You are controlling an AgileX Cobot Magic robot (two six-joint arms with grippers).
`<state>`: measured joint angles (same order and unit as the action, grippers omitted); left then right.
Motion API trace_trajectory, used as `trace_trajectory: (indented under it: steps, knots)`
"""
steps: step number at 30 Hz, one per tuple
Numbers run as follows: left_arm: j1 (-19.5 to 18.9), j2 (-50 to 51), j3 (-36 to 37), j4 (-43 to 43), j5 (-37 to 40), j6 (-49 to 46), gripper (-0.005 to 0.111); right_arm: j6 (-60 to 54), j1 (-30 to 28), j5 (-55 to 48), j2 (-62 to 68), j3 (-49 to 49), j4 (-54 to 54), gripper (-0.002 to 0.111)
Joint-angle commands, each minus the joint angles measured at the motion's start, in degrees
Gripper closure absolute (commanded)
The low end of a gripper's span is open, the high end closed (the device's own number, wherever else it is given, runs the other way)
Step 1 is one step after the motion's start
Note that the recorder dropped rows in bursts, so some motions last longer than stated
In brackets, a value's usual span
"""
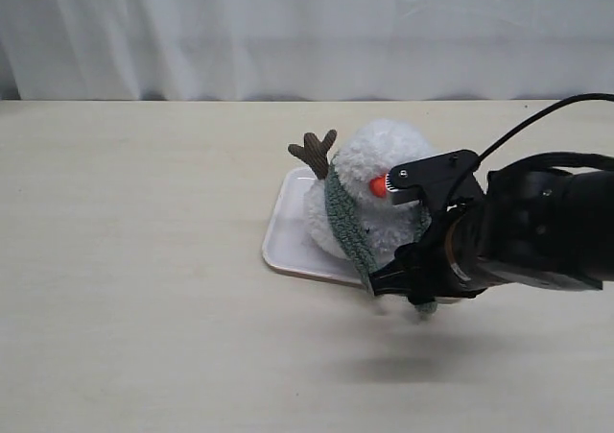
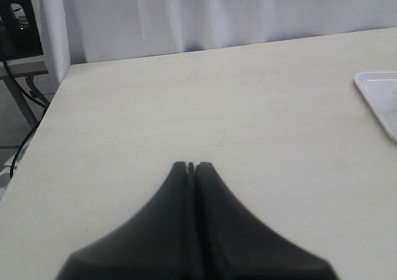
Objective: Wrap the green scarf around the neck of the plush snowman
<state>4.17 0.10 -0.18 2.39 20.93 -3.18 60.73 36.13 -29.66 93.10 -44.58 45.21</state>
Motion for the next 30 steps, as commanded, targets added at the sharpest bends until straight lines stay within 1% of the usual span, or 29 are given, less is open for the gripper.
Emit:
trace_trajectory:
  steps: [1,4,6,8,9,11,15,18,23,30]
  knots:
    - [-0.1,-0.1,0.2,0.0,-0.6,0.1,0.107,6.6,-0.3,1.1,3.6,0.2,6.1,0.053]
    - [-0.1,-0.1,0.2,0.0,-0.6,0.1,0.107,9.3,-0.3,1.1,6.1,0.2,8.4,0.053]
    - [-0.1,-0.1,0.2,0.0,-0.6,0.1,0.107,9.3,-0.3,1.3,7.1,0.2,9.2,0.062]
    - [-0.1,-0.1,0.2,0.0,-0.6,0.1,0.107,9.3,-0.3,1.3,7.4,0.2,10.1,0.086]
    - [-0.1,-0.1,0.2,0.0,-0.6,0.1,0.107,9.3,-0.3,1.3,7.4,0.2,10.5,0.094]
    - [-0.1,-0.1,0.2,0.0,-0.6,0.1,0.107,8.9,-0.3,1.3,7.4,0.2,10.8,0.104]
    - [-0.1,-0.1,0.2,0.0,-0.6,0.1,0.107,4.7,0.0,2.2,5.0,0.1,6.7,0.104]
    - [-0.1,-0.1,0.2,0.0,-0.6,0.1,0.107,-5.5,0.0,5.8,1.9,-0.2,-4.3,0.104]
    - [-0.1,-0.1,0.2,0.0,-0.6,0.1,0.107,-15.9,0.0,5.4,0.7,-2.0,-15.4,0.104]
    - [-0.1,-0.1,0.2,0.0,-0.6,0.1,0.107,-18.0,0.0,9.0,0.7,-2.7,-22.5,0.104]
